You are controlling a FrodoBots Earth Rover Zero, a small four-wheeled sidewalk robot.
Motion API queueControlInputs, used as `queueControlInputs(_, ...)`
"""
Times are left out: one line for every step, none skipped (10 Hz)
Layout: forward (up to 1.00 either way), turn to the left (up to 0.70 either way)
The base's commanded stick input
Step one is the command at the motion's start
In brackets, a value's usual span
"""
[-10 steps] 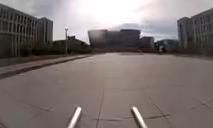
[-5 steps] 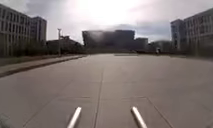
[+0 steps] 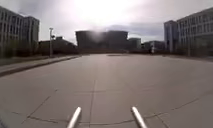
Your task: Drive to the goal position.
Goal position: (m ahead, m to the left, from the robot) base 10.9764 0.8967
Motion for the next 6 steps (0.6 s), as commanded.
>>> queueControlInputs(1.0,-0.27)
queueControlInputs(1.0,-0.27)
queueControlInputs(1.0,-0.27)
queueControlInputs(1.0,-0.27)
queueControlInputs(1.0,-0.27)
queueControlInputs(1.0,-0.27)
